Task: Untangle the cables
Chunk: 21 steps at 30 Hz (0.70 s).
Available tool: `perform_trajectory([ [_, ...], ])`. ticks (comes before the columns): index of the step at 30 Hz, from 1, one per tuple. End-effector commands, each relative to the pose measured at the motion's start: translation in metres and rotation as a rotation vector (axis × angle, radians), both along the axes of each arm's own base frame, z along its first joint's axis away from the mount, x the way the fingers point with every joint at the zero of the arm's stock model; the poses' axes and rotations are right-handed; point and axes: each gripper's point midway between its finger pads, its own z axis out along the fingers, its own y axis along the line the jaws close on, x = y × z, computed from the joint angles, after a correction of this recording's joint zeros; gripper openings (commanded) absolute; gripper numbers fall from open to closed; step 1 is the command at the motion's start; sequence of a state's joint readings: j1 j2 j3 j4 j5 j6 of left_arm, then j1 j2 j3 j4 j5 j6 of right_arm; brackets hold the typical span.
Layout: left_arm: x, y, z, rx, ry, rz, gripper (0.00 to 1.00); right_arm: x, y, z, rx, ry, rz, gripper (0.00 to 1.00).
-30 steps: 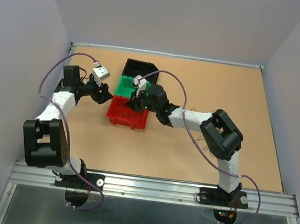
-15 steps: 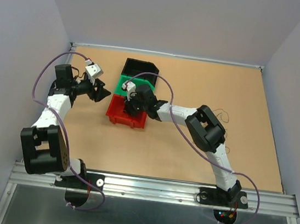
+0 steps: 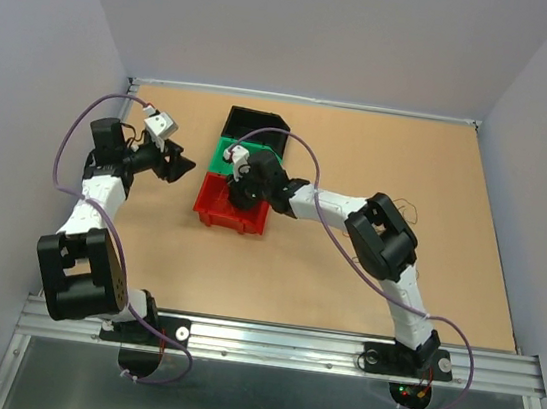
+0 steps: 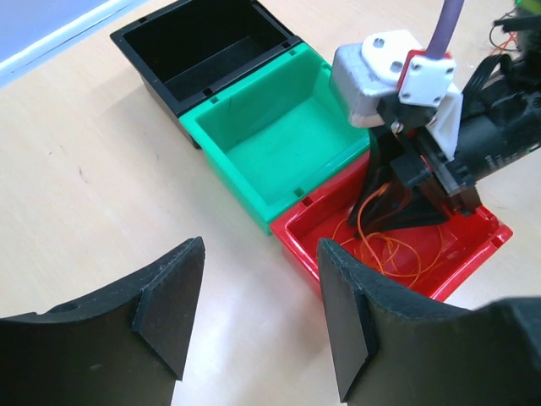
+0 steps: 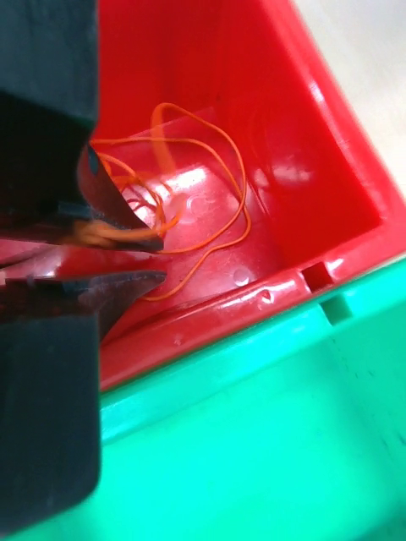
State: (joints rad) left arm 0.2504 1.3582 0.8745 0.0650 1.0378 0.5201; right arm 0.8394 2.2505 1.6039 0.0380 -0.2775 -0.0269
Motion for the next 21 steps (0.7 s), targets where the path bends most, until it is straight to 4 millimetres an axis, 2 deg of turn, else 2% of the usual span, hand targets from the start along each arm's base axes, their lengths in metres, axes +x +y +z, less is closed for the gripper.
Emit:
perform_trajectory([
  [1, -0.001, -0.001, 0.017, -0.001, -0.067, -0.004, 0.67, 0.015, 0.015, 0.089, 0.128, -0.119, -0.034, 0.28],
  [3, -0.001, -0.001, 0.017, 0.003, -0.072, -0.002, 0.67, 0.015, 0.014, 0.102, 0.152, -0.137, -0.043, 0.33],
  [5, -0.002, -0.002, 0.017, 0.002, -0.072, -0.005, 0.67, 0.015, 0.011, 0.102, 0.151, -0.142, -0.051, 0.42],
  [6, -0.001, -0.001, 0.017, 0.004, -0.074, -0.001, 0.67, 0.016, 0.010, 0.111, 0.168, -0.159, -0.057, 0.45],
  [11, -0.002, -0.001, 0.017, 0.006, -0.077, -0.005, 0.67, 0.010, 0.002, 0.123, 0.204, -0.158, -0.088, 0.59],
  [12, -0.002, -0.001, 0.018, 0.007, -0.080, -0.003, 0.67, 0.011, 0.000, 0.123, 0.203, -0.165, -0.099, 0.65],
  [14, -0.003, -0.002, 0.018, 0.008, -0.084, -0.008, 0.67, 0.010, -0.007, 0.139, 0.227, -0.188, -0.119, 0.73],
  [16, -0.004, -0.003, 0.019, 0.008, -0.087, -0.009, 0.68, 0.014, -0.019, 0.138, 0.219, -0.199, -0.186, 0.84],
  [17, -0.005, -0.003, 0.019, 0.007, -0.086, -0.009, 0.68, 0.013, -0.025, 0.149, 0.230, -0.214, -0.214, 0.87],
  [18, -0.005, -0.006, 0.019, 0.008, -0.087, -0.017, 0.69, 0.018, -0.037, 0.144, 0.212, -0.217, -0.279, 0.89],
  [19, -0.006, -0.007, 0.019, 0.010, -0.086, -0.014, 0.70, 0.019, -0.045, 0.142, 0.200, -0.220, -0.317, 0.90],
  [20, -0.004, -0.007, 0.018, 0.017, -0.085, -0.007, 0.70, 0.018, -0.055, 0.157, 0.217, -0.239, -0.350, 0.91],
  [21, -0.005, -0.009, 0.019, 0.020, -0.092, -0.010, 0.70, 0.024, -0.068, 0.157, 0.209, -0.249, -0.422, 0.91],
])
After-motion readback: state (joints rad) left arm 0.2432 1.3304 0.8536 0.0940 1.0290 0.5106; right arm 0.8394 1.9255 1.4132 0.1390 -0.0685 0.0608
